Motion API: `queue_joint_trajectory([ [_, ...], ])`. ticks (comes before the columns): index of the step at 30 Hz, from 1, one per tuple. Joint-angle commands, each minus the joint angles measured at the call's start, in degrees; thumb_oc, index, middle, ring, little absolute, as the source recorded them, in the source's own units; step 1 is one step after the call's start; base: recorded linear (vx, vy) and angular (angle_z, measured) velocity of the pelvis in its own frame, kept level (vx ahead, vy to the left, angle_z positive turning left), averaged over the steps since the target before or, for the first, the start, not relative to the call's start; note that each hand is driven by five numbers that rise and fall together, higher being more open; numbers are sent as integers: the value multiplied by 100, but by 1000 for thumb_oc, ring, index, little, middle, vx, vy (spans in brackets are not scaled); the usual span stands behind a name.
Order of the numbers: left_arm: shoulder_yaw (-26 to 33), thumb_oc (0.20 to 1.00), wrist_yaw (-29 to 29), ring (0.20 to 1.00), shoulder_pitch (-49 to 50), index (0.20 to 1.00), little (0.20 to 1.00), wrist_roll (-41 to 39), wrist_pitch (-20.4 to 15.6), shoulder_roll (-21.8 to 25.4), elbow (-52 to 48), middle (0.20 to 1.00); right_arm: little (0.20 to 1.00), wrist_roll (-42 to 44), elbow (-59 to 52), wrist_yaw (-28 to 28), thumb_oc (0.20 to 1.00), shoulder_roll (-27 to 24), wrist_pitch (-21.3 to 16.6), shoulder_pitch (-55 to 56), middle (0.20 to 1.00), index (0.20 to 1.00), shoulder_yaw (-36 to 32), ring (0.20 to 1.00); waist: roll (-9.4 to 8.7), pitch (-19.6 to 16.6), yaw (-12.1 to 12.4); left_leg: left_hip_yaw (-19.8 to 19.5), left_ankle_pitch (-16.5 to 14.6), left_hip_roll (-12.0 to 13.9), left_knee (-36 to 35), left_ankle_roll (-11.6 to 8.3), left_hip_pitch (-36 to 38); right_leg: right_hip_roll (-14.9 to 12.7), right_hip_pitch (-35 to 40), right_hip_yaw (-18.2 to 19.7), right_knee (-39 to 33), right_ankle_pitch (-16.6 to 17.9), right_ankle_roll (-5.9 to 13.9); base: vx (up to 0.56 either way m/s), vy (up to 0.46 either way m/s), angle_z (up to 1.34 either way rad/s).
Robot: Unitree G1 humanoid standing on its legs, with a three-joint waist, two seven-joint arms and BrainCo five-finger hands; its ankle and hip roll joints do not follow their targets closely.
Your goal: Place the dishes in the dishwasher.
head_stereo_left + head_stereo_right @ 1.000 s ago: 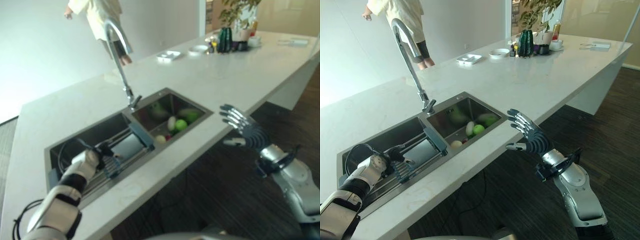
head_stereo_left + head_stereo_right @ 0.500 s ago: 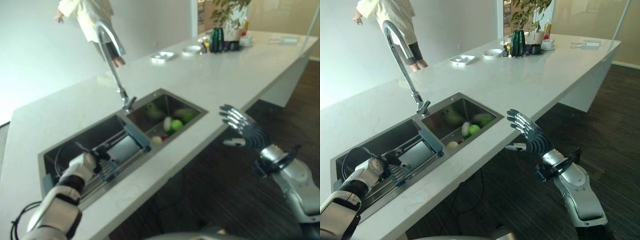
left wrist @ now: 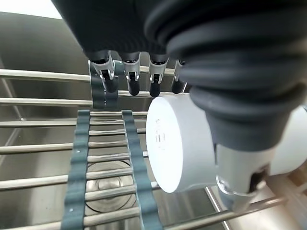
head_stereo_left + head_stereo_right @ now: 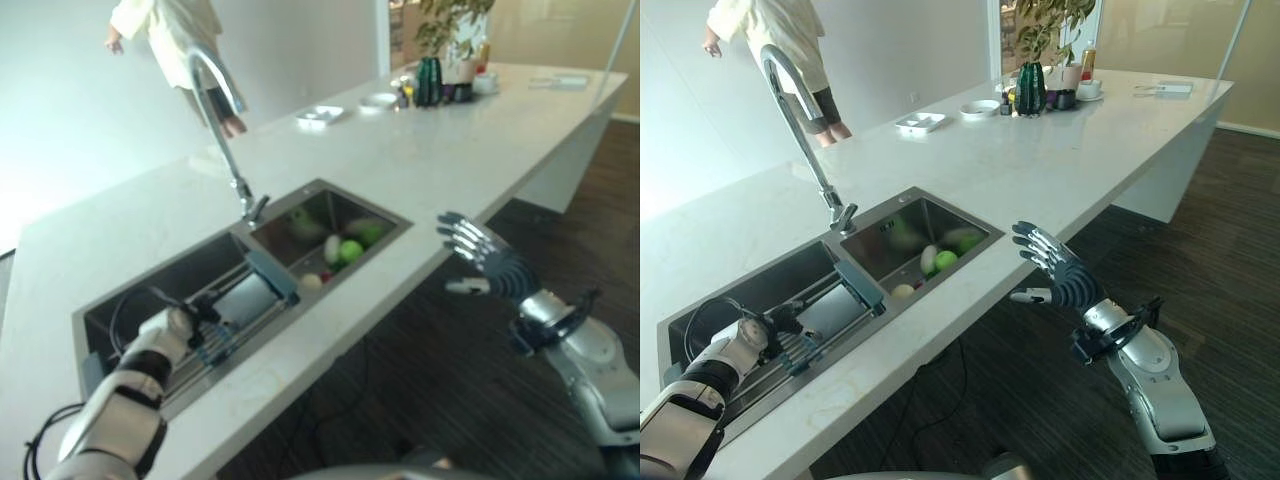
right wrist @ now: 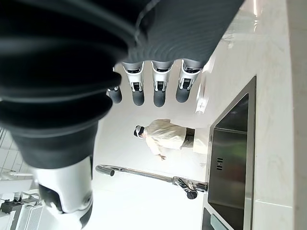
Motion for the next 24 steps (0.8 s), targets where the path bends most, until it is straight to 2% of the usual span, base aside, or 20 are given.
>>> queue_joint_trajectory([
  [1, -101, 1000, 32, 1000, -688, 1000, 1000, 254, -160, 224, 237, 1000, 1000, 237, -381, 27, 1000, -188, -168, -313, 1000, 1000, -188, 1000, 28, 135, -38, -95, -229, -183, 49, 281, 97, -71, 269, -92, 49, -277, 316, 6, -7, -7],
  [24, -17, 1000, -12, 1000, -558, 1000, 1000, 230, -169, 124, 1171, 1000, 1000, 221, -493, 106, 1000, -251, -67, -124, 1000, 1000, -250, 1000, 63, 109, -294, 104, -293, -205, 49, 306, 215, -14, 272, 35, 93, -305, 336, 6, -3, -4],
])
